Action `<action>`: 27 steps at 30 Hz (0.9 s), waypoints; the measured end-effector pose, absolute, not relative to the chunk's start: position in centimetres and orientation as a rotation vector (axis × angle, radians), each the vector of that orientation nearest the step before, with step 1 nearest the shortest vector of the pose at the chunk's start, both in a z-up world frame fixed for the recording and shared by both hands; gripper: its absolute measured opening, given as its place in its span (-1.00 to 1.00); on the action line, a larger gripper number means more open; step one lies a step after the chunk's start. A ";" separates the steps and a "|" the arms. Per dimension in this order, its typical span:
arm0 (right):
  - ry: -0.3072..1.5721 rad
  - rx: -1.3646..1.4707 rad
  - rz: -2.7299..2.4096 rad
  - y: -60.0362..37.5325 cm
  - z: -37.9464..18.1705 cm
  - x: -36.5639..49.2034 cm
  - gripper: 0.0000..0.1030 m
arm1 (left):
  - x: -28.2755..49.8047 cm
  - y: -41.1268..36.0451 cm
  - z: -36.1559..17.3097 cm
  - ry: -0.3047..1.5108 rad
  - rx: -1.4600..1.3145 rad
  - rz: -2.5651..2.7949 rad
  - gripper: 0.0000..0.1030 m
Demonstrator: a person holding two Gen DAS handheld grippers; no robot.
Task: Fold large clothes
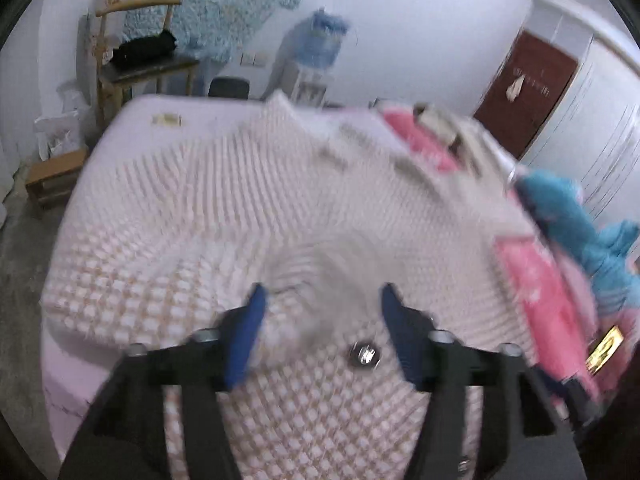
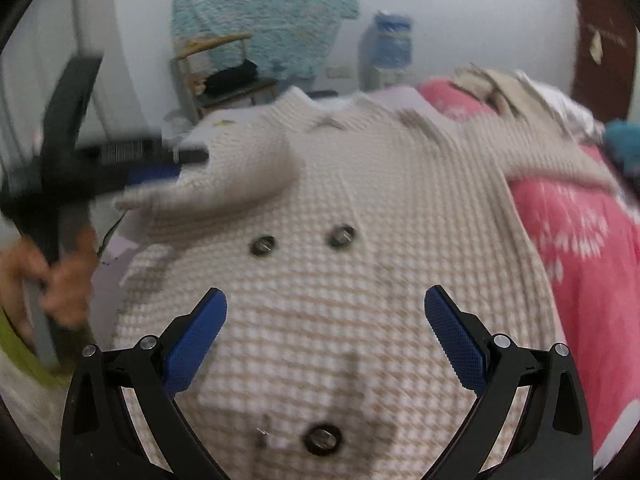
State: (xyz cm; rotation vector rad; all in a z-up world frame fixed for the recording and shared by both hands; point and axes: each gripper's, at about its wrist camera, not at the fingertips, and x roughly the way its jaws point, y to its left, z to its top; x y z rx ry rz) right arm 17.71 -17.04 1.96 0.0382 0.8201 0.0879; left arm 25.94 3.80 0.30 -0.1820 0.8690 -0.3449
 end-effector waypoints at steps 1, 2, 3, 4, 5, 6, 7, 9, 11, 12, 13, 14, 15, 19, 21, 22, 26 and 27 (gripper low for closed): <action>0.834 0.060 0.082 -17.8 1.6 17.7 0.85 | 25.4 3.3 0.1 0.869 -0.168 -0.339 0.29; 0.841 0.071 0.079 -18.2 1.3 17.7 0.85 | 25.0 3.1 -0.3 0.862 -0.158 -0.344 0.38; 0.850 0.082 0.076 -18.7 1.0 17.7 0.85 | 24.5 3.0 -0.3 0.847 -0.155 -0.354 0.57; 0.862 0.094 0.074 -19.2 0.6 17.8 0.85 | 23.9 2.9 0.0 0.828 -0.154 -0.353 0.63; 0.868 0.100 0.075 -19.5 0.5 17.9 0.85 | 23.4 3.1 0.2 0.817 -0.154 -0.347 0.65; 0.878 0.109 0.080 -19.8 0.3 18.1 0.85 | 22.6 3.5 0.3 0.810 -0.151 -0.339 0.71; 0.883 0.116 0.085 -20.0 0.2 18.3 0.85 | 22.1 3.7 0.4 0.812 -0.151 -0.330 0.79; 0.891 0.120 0.093 -19.9 0.0 18.5 0.85 | 21.5 4.3 -0.1 0.839 -0.172 -0.310 0.84; 0.906 0.105 0.099 -19.6 -0.4 18.9 0.85 | 21.3 5.2 -1.3 0.892 -0.186 -0.294 0.84; 0.918 0.094 0.098 -19.4 -0.8 19.3 0.85 | 21.2 5.3 -2.0 0.917 -0.183 -0.285 0.84; 0.935 0.080 0.098 -19.0 -1.2 19.6 0.85 | 20.9 5.1 -2.9 0.946 -0.170 -0.271 0.84; 0.947 0.070 0.101 -19.0 -1.6 19.8 0.85 | 20.6 4.9 -3.3 0.961 -0.155 -0.262 0.84; 0.959 0.059 0.100 -18.8 -2.0 20.0 0.85 | 20.3 4.6 -4.0 0.987 -0.127 -0.247 0.84; 1.000 0.001 0.087 -18.1 -3.4 20.6 0.85 | 19.4 3.9 -5.6 1.032 -0.058 -0.229 0.84; 1.016 -0.017 0.085 -18.2 -4.0 20.7 0.85 | 19.3 3.7 -5.8 1.020 -0.047 -0.226 0.87; 1.027 -0.025 0.087 -18.3 -4.3 20.8 0.85 | 19.3 3.7 -5.8 1.014 -0.049 -0.226 0.89; 1.025 -0.037 0.107 -18.5 -5.0 20.6 0.85 | 19.3 3.5 -6.0 1.002 -0.018 -0.223 0.89; 1.024 -0.032 0.114 -18.6 -5.0 20.5 0.85 | 19.3 3.3 -6.0 1.004 0.003 -0.222 0.89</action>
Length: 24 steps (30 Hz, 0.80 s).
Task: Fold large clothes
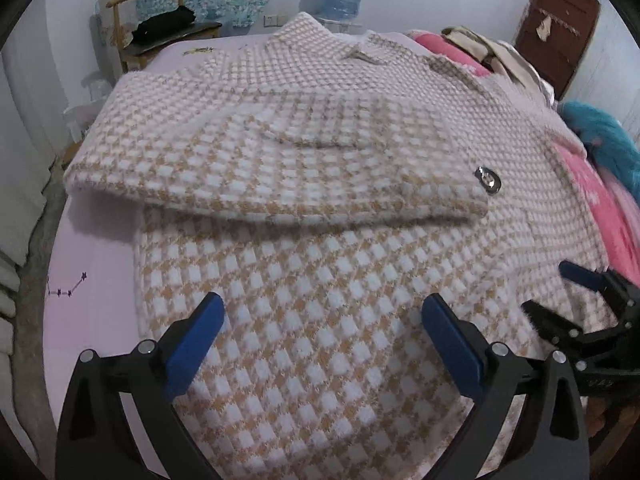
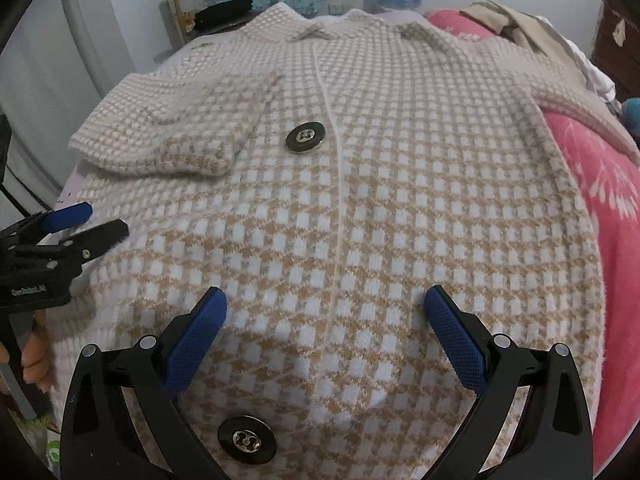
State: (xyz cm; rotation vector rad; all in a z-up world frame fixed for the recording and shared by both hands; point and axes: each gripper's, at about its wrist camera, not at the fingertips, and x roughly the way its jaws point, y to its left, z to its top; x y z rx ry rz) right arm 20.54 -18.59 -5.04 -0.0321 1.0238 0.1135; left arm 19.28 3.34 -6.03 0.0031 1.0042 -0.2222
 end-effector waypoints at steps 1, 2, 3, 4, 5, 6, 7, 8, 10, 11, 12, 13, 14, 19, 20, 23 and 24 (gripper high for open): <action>1.020 -0.027 0.120 -18.7 -5.1 20.4 0.85 | 19.3 3.1 -6.2 1.007 0.021 -0.220 0.89; 1.014 -0.020 0.126 -18.8 -5.1 20.4 0.85 | 19.3 2.8 -6.3 1.008 0.037 -0.218 0.89; 1.006 -0.015 0.130 -19.0 -5.2 20.3 0.85 | 19.3 2.6 -6.4 1.008 0.046 -0.215 0.89; 0.994 -0.022 0.135 -19.0 -5.3 20.2 0.85 | 19.2 2.7 -6.4 1.005 0.049 -0.213 0.90; 0.989 -0.028 0.138 -19.1 -5.3 20.0 0.85 | 19.2 2.6 -6.5 1.000 0.050 -0.211 0.89; 0.984 -0.031 0.145 -19.2 -5.3 19.9 0.85 | 19.2 2.6 -6.5 0.996 0.049 -0.211 0.90; 0.984 -0.030 0.149 -19.3 -5.3 19.7 0.85 | 19.1 2.6 -6.5 0.991 0.049 -0.213 0.90; 0.994 -0.024 0.161 -19.5 -5.2 19.7 0.85 | 19.1 2.7 -6.5 0.989 0.048 -0.214 0.90; 1.020 -0.008 0.177 -19.9 -4.9 19.9 0.85 | 19.0 2.8 -6.5 0.983 0.044 -0.220 0.90; 1.041 0.017 0.176 -20.4 -4.3 20.2 0.85 | 19.0 2.8 -6.5 0.982 0.042 -0.223 0.90; 1.045 0.034 0.170 -20.9 -3.7 20.6 0.85 | 19.0 2.8 -6.5 0.982 0.043 -0.227 0.90; 1.019 0.053 0.174 -21.4 -2.5 20.7 0.85 | 19.0 2.8 -6.6 0.982 0.043 -0.232 0.90; 0.983 0.065 0.192 -21.6 -1.5 20.8 0.85 | 18.8 3.0 -6.6 0.982 0.041 -0.234 0.90; 0.902 0.177 0.387 -21.8 2.6 23.3 0.85 | 18.5 3.2 -6.5 0.976 0.029 -0.241 0.90; 0.904 0.205 0.426 -21.5 2.8 23.9 0.85 | 18.4 3.3 -6.5 0.974 0.023 -0.242 0.90; 0.943 0.279 0.519 -20.4 2.5 26.8 0.77 | 18.2 3.7 -6.4 0.965 -0.007 -0.249 0.90; 0.958 0.291 0.537 -20.0 2.1 27.3 0.70 | 18.1 3.9 -6.3 0.959 -0.022 -0.255 0.90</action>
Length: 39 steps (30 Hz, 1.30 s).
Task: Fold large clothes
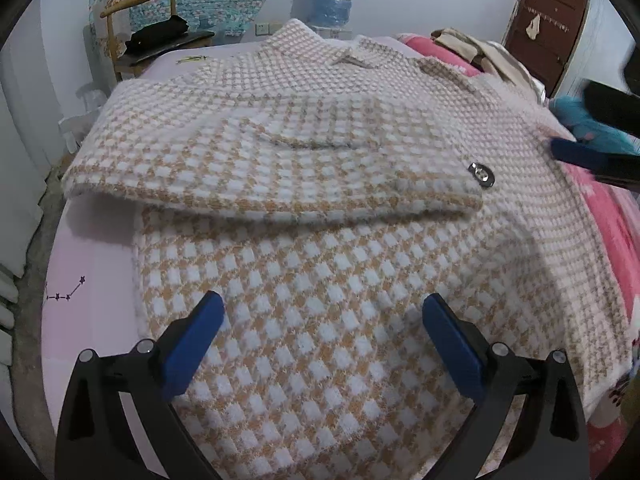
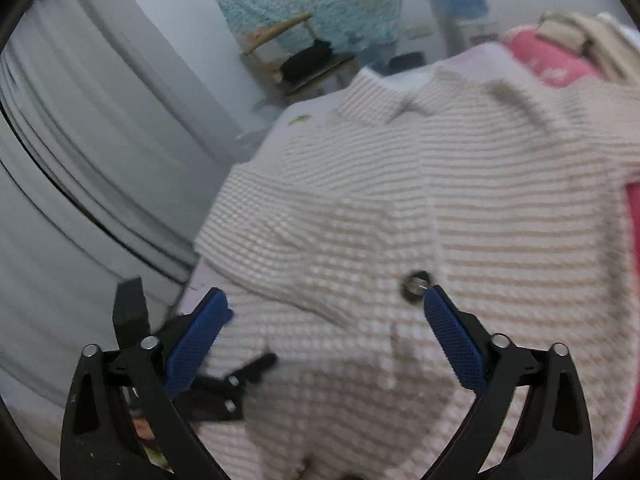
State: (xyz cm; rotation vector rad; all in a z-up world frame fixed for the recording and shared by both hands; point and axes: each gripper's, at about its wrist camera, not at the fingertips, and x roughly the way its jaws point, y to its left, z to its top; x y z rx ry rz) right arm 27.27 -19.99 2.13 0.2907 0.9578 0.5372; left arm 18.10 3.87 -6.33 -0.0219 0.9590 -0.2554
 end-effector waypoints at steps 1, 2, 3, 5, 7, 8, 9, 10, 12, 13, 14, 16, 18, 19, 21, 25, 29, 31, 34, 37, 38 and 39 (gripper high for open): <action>0.986 0.304 0.561 -19.3 1.5 28.2 0.66 | 17.9 4.2 -6.3 0.950 -0.045 -0.266 0.90; 1.003 0.312 0.574 -19.0 1.0 28.7 0.59 | 17.9 4.5 -6.2 0.944 -0.064 -0.275 0.90; 1.028 0.319 0.581 -18.6 0.2 29.5 0.48 | 17.8 4.8 -6.1 0.940 -0.082 -0.285 0.90; 1.070 0.311 0.546 -18.0 -1.0 29.9 0.32 | 17.8 5.2 -5.9 0.942 -0.108 -0.304 0.90; 1.118 0.310 0.518 -17.6 -2.4 30.7 0.11 | 17.9 5.5 -5.8 0.951 -0.127 -0.320 0.90; 1.137 0.313 0.512 -17.6 -2.9 31.1 -0.10 | 18.0 5.7 -5.6 0.958 -0.143 -0.329 0.90; 1.163 0.317 0.511 -17.4 -3.6 31.4 -0.29 | 18.1 6.0 -5.5 0.965 -0.163 -0.337 0.90; 1.186 0.310 0.504 -17.2 -4.1 31.6 -0.34 | 18.2 6.1 -5.4 0.969 -0.176 -0.341 0.90; 1.190 0.291 0.498 -16.9 -4.4 31.6 -0.46 | 18.3 6.6 -5.1 0.970 -0.215 -0.349 0.90; 1.183 0.281 0.502 -16.7 -4.3 31.5 -0.69 | 18.3 6.8 -5.0 0.965 -0.225 -0.347 0.90; 1.177 0.287 0.509 -16.6 -4.1 31.4 -0.76 | 18.3 7.2 -4.8 0.950 -0.233 -0.333 0.90; 1.148 0.273 0.512 -16.1 -3.3 31.8 -0.81 | 18.4 7.5 -4.7 0.925 -0.230 -0.301 0.90; 1.103 0.254 0.517 -15.2 -1.7 32.4 -0.83 | 18.6 7.8 -4.5 0.903 -0.228 -0.282 0.90; 1.075 0.242 0.520 -15.1 -0.7 32.6 -0.83 | 18.7 7.9 -4.5 0.898 -0.229 -0.272 0.90; 0.994 0.215 0.523 -14.8 2.2 32.8 -0.84 | 19.1 8.2 -4.6 0.897 -0.230 -0.249 0.90; 0.873 0.174 0.500 -15.3 6.6 33.5 -0.84 | 19.7 8.6 -5.2 0.917 -0.255 -0.231 0.90; 0.784 0.117 0.421 -17.4 9.7 34.6 -0.84 | 19.9 8.7 -5.5 0.916 -0.254 -0.226 0.90; 0.766 0.099 0.382 -18.6 10.2 35.2 -0.86 | 19.8 8.6 -5.5 0.916 -0.248 -0.225 0.89; 0.749 0.069 0.309 -20.8 10.3 36.1 -0.93 | 20.0 8.6 -5.5 0.917 -0.242 -0.226 0.90; 0.762 0.055 0.263 -22.5 9.0 36.9 -0.95 | 20.0 8.6 -5.5 0.919 -0.241 -0.225 0.90; 0.779 0.052 0.248 -23.0 8.3 37.6 -0.95 | 20.0 8.6 -5.5 0.919 -0.240 -0.225 0.90; 0.793 0.045 0.232 -23.2 7.6 38.3 -0.95 | 20.0 8.5 -5.6 0.920 -0.237 -0.224 0.89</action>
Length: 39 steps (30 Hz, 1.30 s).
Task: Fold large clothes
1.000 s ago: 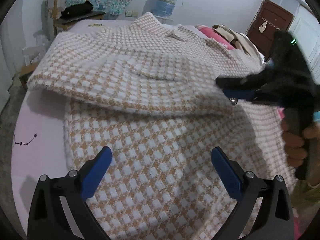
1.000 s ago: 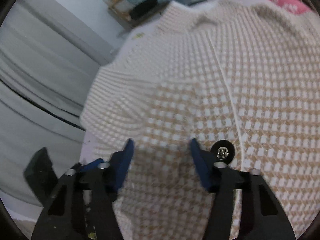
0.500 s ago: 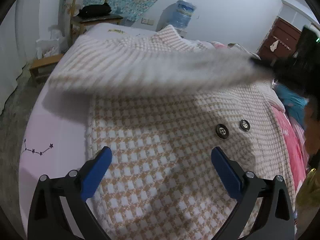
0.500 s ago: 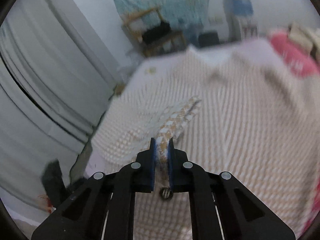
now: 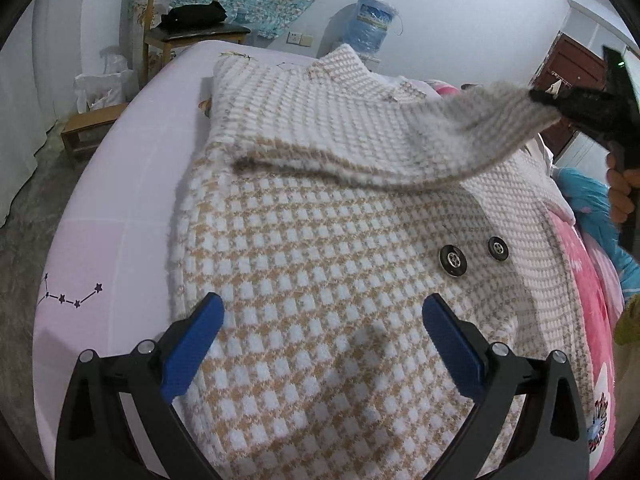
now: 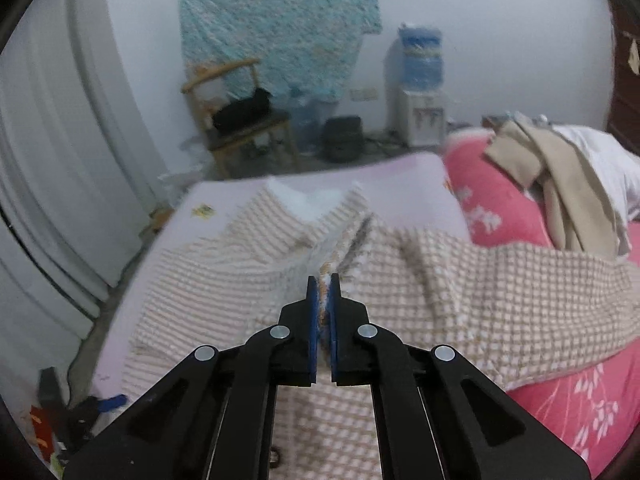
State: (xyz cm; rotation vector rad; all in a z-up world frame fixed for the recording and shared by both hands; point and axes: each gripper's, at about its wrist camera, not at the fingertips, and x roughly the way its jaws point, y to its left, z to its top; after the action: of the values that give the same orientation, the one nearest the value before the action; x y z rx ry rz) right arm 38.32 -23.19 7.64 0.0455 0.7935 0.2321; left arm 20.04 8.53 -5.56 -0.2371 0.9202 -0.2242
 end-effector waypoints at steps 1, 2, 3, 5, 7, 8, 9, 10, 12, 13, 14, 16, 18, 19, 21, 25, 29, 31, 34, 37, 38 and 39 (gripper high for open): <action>0.804 0.030 0.216 -23.4 7.0 38.7 -0.95 | 20.1 8.5 -5.6 0.921 -0.235 -0.223 0.90; 0.816 0.001 0.190 -23.4 6.0 39.2 -0.95 | 20.1 8.4 -5.6 0.923 -0.233 -0.223 0.90; 0.823 -0.013 0.177 -23.6 5.5 39.4 -0.95 | 20.1 8.3 -5.6 0.925 -0.232 -0.223 0.90; 0.845 -0.031 0.155 -24.4 4.7 39.5 -0.95 | 20.2 8.4 -5.4 0.928 -0.241 -0.227 0.90; 0.893 -0.031 0.149 -25.1 3.3 40.1 -0.94 | 20.4 8.5 -4.7 0.903 -0.256 -0.230 0.90; 0.948 -0.021 0.162 -25.5 2.1 40.7 -0.84 | 20.5 8.7 -4.3 0.880 -0.251 -0.225 0.90; 0.972 -0.014 0.162 -25.8 2.0 40.5 -0.72 | 20.7 8.8 -3.8 0.863 -0.234 -0.213 0.90; 1.001 -0.005 0.165 -26.2 1.4 40.7 -0.61 | 21.0 8.8 -3.5 0.854 -0.217 -0.202 0.90; 1.036 0.022 0.178 -27.0 0.6 40.7 -0.20 | 22.1 8.9 -3.0 0.837 -0.166 -0.144 0.90; 1.037 0.025 0.178 -27.2 0.6 40.6 -0.18 | 22.7 9.1 -3.0 0.834 -0.147 -0.115 0.90; 1.043 0.023 0.174 -27.4 0.3 40.6 -0.18 | 23.2 9.2 -3.1 0.834 -0.133 -0.093 0.90; 1.064 0.032 0.170 -27.7 -0.1 40.8 -0.17 | 24.4 9.5 -3.7 0.856 -0.102 -0.032 0.90; 1.097 0.046 0.159 -28.0 -1.0 41.4 -0.17 | 25.0 9.8 -4.1 0.872 -0.109 -0.016 0.90; 1.114 0.056 0.158 -28.2 -1.6 41.7 -0.19 | 25.2 10.0 -4.4 0.882 -0.121 -0.010 0.90; 1.130 0.082 0.177 -28.2 -2.3 42.2 -0.63 | 25.5 10.4 -4.9 0.902 -0.147 -0.005 0.90; 1.091 0.016 0.182 -26.7 -1.8 42.7 -0.82 | 25.4 11.2 -6.0 0.934 -0.175 0.019 0.90; 1.016 -0.077 0.163 -24.9 -0.2 43.8 -0.82 | 25.1 11.2 -6.1 0.926 -0.175 0.033 0.90; 1.001 -0.091 0.156 -24.5 0.2 44.5 -0.82 | 25.2 11.0 -6.1 0.925 -0.172 0.036 0.89; 1.017 -0.088 0.142 -24.6 -0.2 44.8 -0.82 | 25.2 11.0 -6.1 0.924 -0.175 0.034 0.90; 1.029 -0.090 0.130 -25.1 -1.0 44.1 -0.82 | 25.3 10.9 -6.1 0.921 -0.180 0.027 0.90; 1.029 -0.085 0.128 -25.4 -1.2 43.8 -0.82 | 25.3 10.9 -6.1 0.921 -0.181 0.026 0.90; 1.029 -0.080 0.127 -25.4 -1.3 43.7 -0.82 | 25.3 10.9 -6.1 0.921 -0.181 0.026 0.90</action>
State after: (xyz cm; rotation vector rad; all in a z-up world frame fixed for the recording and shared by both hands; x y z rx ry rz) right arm 43.74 -25.42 -1.26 -0.0796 1.0286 0.1270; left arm 25.31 10.94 -6.13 -0.1812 0.9207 0.0258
